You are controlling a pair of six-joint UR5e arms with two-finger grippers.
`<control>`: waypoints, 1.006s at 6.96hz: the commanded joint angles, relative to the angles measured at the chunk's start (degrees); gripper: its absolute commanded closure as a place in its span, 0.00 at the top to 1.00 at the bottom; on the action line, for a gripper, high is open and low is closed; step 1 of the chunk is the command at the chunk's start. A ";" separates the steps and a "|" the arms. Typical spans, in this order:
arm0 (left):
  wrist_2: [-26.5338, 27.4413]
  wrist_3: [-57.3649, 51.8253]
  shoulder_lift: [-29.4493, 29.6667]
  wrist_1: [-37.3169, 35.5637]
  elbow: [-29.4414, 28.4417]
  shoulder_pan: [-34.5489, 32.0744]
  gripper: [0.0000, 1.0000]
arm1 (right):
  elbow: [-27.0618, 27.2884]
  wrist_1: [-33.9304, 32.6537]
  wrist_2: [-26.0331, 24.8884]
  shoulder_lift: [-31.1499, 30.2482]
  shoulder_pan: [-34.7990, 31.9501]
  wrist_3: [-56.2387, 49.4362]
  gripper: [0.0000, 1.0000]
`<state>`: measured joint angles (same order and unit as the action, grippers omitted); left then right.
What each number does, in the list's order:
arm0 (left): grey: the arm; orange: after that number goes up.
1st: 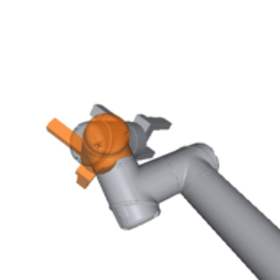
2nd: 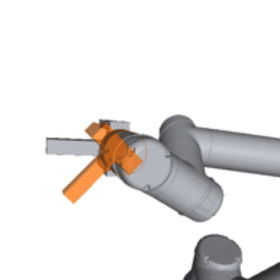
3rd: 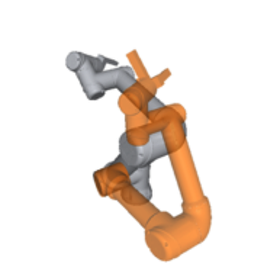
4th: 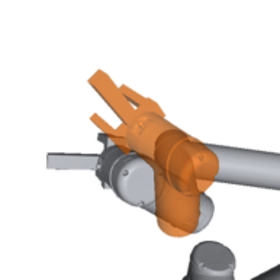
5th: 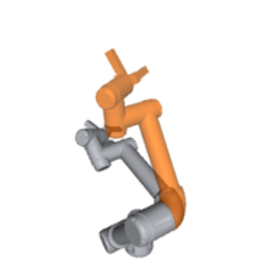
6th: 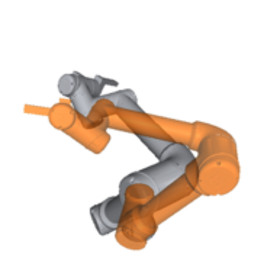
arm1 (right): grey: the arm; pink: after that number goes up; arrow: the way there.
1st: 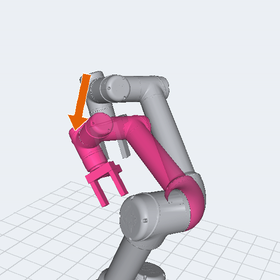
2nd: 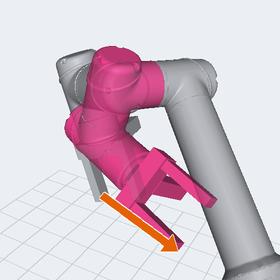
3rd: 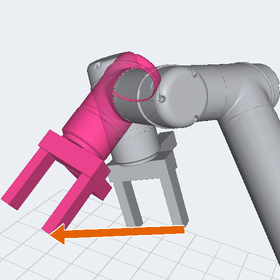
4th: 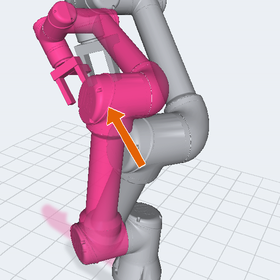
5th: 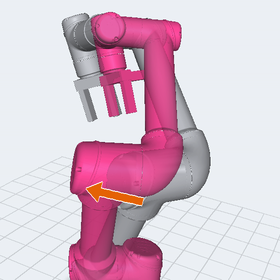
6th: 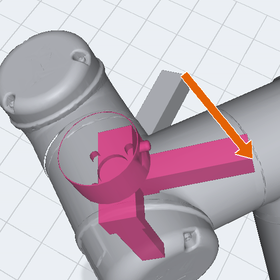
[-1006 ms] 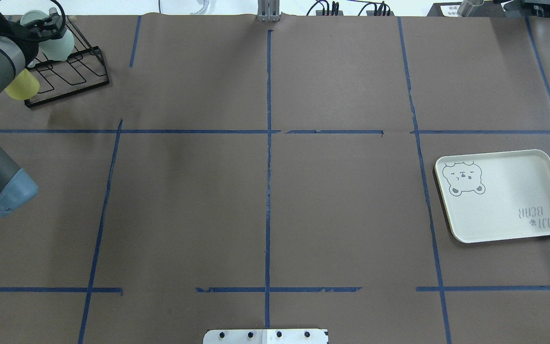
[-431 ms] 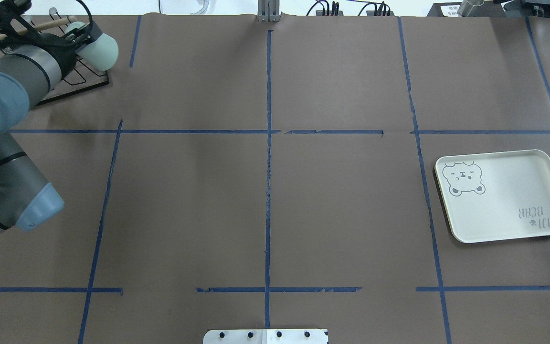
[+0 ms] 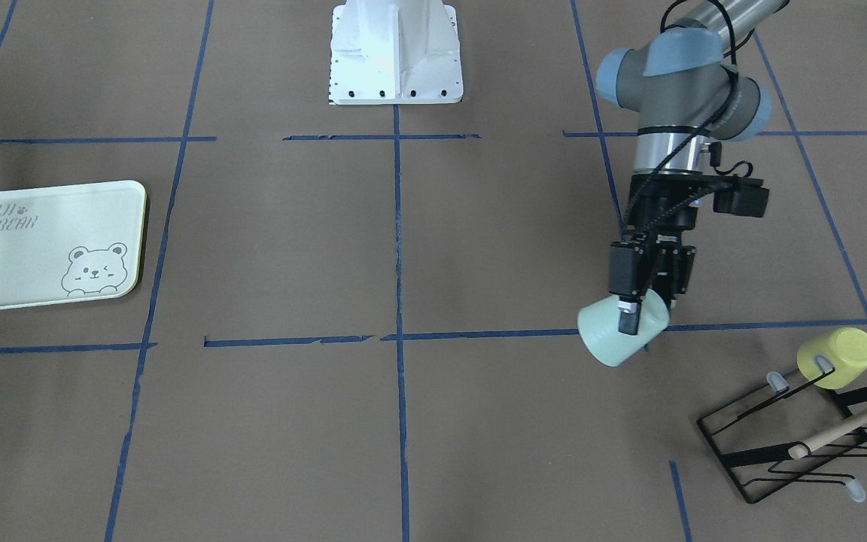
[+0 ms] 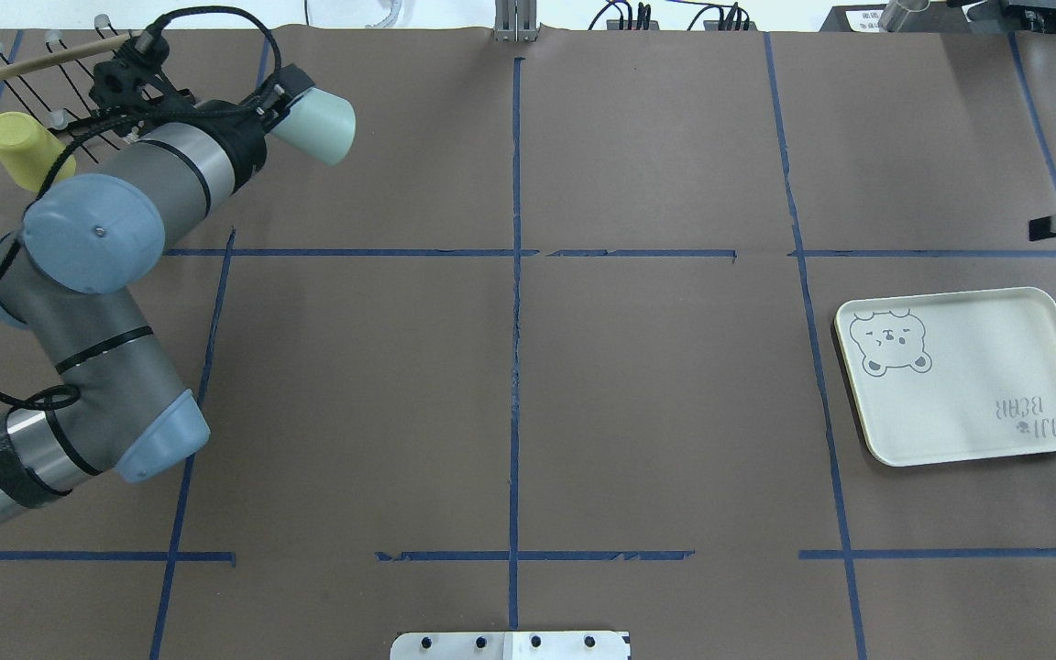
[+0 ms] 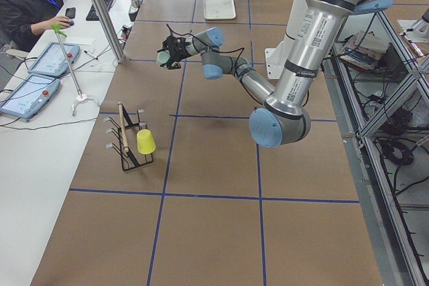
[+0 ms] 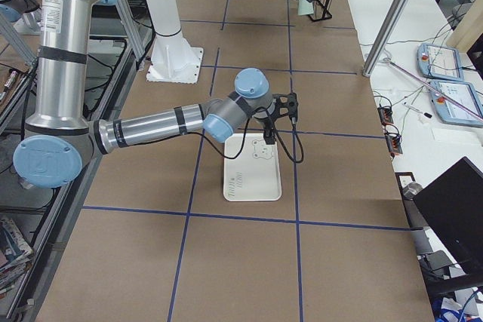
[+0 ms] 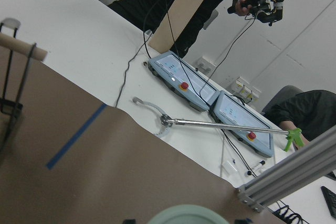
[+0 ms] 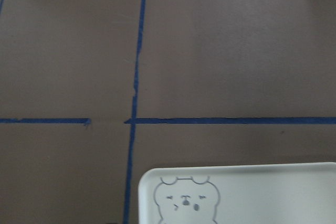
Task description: Left arm grabs green cup and hands to right arm on tray
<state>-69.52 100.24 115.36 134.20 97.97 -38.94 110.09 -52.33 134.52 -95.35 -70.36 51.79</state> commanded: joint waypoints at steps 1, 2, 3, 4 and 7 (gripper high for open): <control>0.00 10.82 3.38 6.11 0.56 3.50 0.32 | -2.24 11.41 -1.54 6.90 7.40 16.35 1.00; 0.00 12.60 3.47 10.33 1.25 5.08 0.32 | -2.42 17.21 -1.46 9.19 10.39 23.37 1.00; -0.18 13.57 3.38 15.86 1.69 6.75 0.32 | -2.60 23.88 -1.45 10.61 13.73 28.93 1.00; -2.01 13.58 3.38 21.31 1.87 8.60 0.32 | -2.60 30.56 -1.37 11.49 16.02 34.38 1.00; -7.47 13.76 1.63 36.62 1.96 11.76 0.32 | -2.60 46.57 -2.76 15.69 20.07 50.36 1.00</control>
<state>-76.03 113.90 117.68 165.58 99.87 -28.66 107.50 -11.88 132.64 -81.99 -51.87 95.12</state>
